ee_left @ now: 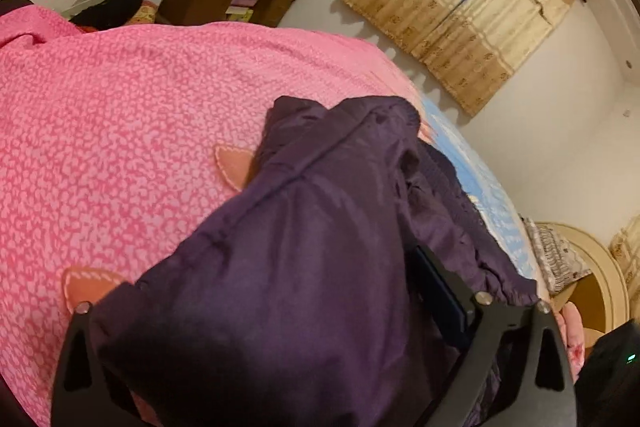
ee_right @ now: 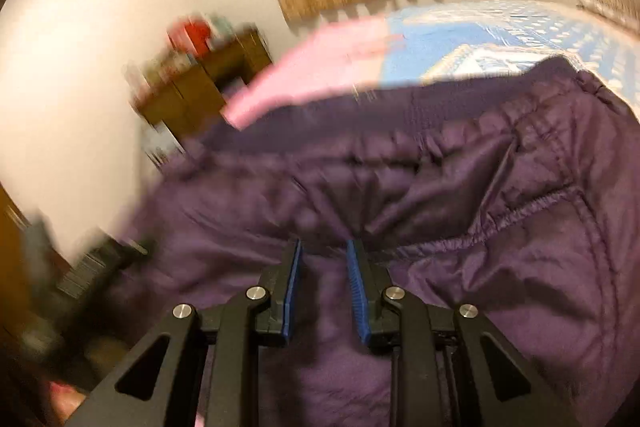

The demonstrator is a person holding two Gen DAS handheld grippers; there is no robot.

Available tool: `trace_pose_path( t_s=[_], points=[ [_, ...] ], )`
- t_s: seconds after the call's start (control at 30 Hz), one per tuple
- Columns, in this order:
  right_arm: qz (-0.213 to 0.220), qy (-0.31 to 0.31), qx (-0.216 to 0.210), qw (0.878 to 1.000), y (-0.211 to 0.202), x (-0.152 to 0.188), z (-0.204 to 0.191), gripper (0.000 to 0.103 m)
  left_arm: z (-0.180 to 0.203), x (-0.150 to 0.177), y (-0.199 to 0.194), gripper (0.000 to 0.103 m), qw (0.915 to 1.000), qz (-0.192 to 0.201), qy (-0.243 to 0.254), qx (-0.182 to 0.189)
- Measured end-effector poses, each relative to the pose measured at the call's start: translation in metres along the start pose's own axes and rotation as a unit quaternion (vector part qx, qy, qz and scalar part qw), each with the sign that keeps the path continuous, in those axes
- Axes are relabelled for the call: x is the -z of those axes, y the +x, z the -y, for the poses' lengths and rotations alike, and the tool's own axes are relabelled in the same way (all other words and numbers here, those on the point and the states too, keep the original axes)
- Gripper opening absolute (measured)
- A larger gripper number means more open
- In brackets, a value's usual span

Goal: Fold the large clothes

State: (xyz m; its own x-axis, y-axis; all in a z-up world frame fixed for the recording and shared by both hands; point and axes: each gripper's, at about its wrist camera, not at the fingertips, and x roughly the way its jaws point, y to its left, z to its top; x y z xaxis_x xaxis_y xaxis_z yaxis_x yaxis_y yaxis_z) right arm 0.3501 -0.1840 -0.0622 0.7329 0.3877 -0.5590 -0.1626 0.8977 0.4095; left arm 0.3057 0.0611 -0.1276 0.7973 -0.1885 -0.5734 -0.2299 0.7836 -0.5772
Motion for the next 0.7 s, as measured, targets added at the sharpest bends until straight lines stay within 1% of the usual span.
trace_pose_path(
  t_s=[0.03, 0.07, 0.1, 0.13, 0.17, 0.2, 0.23, 0.27, 0.37, 0.4, 0.43, 0.47, 0.53, 0.6, 0.63, 0.7],
  points=[
    [0.013, -0.005, -0.001, 1.000, -0.006, -0.001, -0.003, 0.024, -0.003, 0.000, -0.001, 0.088, 1.0000, 0.002, -0.005, 0.004],
    [0.020, -0.015, -0.001, 1.000, -0.007, 0.000, -0.005, 0.024, -0.005, 0.001, -0.004, 0.078, 0.9999, 0.005, -0.011, 0.011],
    [0.001, -0.017, -0.001, 1.000, 0.003, 0.004, -0.003, 0.025, -0.005, 0.001, -0.005, 0.074, 0.9998, 0.009, -0.012, 0.012],
    [-0.041, -0.004, 0.000, 0.999, 0.024, 0.013, 0.005, 0.025, -0.006, 0.001, -0.008, 0.065, 0.9998, 0.012, -0.008, 0.013],
    [-0.029, -0.002, -0.008, 1.000, 0.027, 0.021, 0.010, 0.025, -0.001, 0.000, -0.013, 0.053, 0.9997, 0.020, 0.008, 0.012],
    [-0.023, 0.006, -0.018, 1.000, 0.025, 0.021, 0.013, 0.025, 0.005, -0.002, -0.016, 0.048, 0.9993, 0.024, 0.025, 0.010],
    [-0.028, 0.019, -0.027, 0.999, 0.024, 0.018, 0.017, 0.025, 0.014, -0.004, -0.019, 0.040, 0.9986, 0.030, 0.043, 0.010],
    [-0.031, 0.023, -0.030, 0.999, 0.025, 0.017, 0.018, 0.025, 0.023, -0.006, -0.023, 0.036, 0.9974, 0.036, 0.062, 0.011],
    [-0.040, 0.019, -0.033, 0.998, 0.024, 0.015, 0.019, 0.025, 0.054, -0.011, -0.032, 0.031, 0.9919, 0.053, 0.115, 0.007],
    [-0.049, 0.026, -0.037, 0.998, 0.022, 0.012, 0.020, 0.025, 0.063, -0.011, -0.036, 0.030, 0.9890, 0.061, 0.135, 0.008],
    [-0.056, 0.040, -0.047, 0.997, 0.019, 0.009, 0.024, 0.025, 0.078, -0.010, -0.042, 0.030, 0.9846, 0.070, 0.160, 0.009],
    [-0.057, 0.069, -0.071, 0.993, 0.012, 0.002, 0.034, 0.025, 0.086, -0.010, -0.045, 0.029, 0.9817, 0.076, 0.174, 0.011],
    [-0.038, 0.110, -0.111, 0.987, -0.007, -0.001, 0.049, 0.025, 0.105, -0.007, -0.053, 0.029, 0.9736, 0.090, 0.209, 0.018],
    [-0.005, 0.124, -0.115, 0.986, -0.033, -0.006, 0.064, 0.025, 0.125, -0.003, -0.057, 0.029, 0.9641, 0.103, 0.243, 0.025],
    [0.006, 0.125, -0.115, 0.985, -0.043, -0.007, 0.069, 0.025, 0.137, 0.002, -0.061, 0.029, 0.9578, 0.109, 0.265, 0.029],
    [0.026, 0.134, -0.120, 0.983, -0.064, -0.009, 0.085, 0.025, 0.149, 0.009, -0.062, 0.029, 0.9475, 0.116, 0.296, 0.033]
  ],
)
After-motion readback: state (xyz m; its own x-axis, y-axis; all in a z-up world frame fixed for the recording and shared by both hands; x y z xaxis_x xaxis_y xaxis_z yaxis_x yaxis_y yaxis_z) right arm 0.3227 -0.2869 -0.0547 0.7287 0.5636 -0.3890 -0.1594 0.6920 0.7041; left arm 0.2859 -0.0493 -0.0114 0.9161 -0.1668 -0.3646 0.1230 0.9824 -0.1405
